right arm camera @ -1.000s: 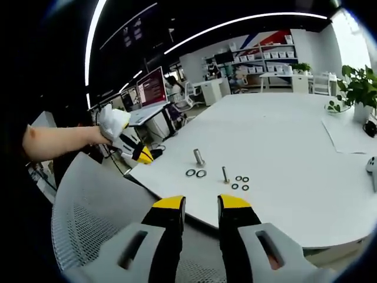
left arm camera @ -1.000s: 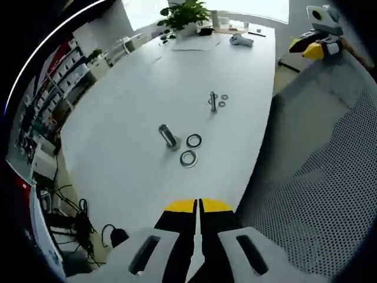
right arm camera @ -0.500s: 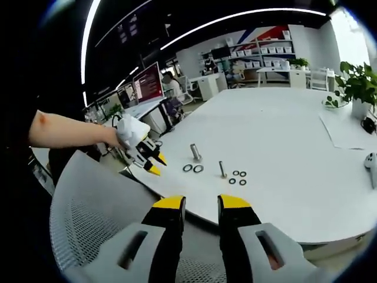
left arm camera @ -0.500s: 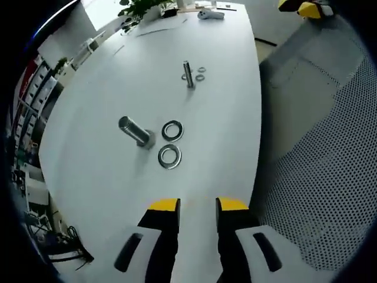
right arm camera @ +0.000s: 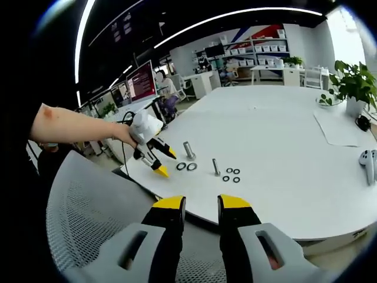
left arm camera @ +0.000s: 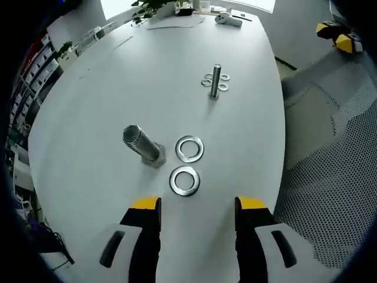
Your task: Place the washer onto the threaded stud by aligning its center hole with the stud, sliding it down to the base, and recovering from edge contact or off-axis alignment until the washer reaches the visible bottom stop.
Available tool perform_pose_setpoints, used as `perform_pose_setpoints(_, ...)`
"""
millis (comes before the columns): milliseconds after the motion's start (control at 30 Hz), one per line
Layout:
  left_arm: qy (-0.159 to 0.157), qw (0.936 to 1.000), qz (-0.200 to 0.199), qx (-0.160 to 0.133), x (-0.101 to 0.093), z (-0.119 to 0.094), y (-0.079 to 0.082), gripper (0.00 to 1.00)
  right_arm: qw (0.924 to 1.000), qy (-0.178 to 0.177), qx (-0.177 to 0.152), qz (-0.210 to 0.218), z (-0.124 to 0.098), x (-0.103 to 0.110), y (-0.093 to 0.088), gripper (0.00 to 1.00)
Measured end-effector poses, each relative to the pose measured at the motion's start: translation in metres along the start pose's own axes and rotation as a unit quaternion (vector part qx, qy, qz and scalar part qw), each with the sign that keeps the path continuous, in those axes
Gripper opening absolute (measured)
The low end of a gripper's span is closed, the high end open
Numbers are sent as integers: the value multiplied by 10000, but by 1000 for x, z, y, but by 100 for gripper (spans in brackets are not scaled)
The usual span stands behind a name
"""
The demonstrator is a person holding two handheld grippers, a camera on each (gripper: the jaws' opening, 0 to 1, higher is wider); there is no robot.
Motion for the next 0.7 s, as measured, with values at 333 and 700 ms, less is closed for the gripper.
perform_pose_setpoints(333,28,9991,383,201,16,15,4,40,9999,-23,106,17,0,0,-2,25)
perform_pose_setpoints(700,-150,9919,980,792,5,17,21,35,9999,80,120,-27,1,1,-1,25)
Point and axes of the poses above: the point that each gripper's makers call its tool centre point, and the gripper's own axes: z roughly forward along the fingers, x roughly to its left, y roughly out of its top, the point moved 8 cm from there along -z, roughly backward along the fingers, and after that the axes turned 1 degree about z, right-handed, at the moved point
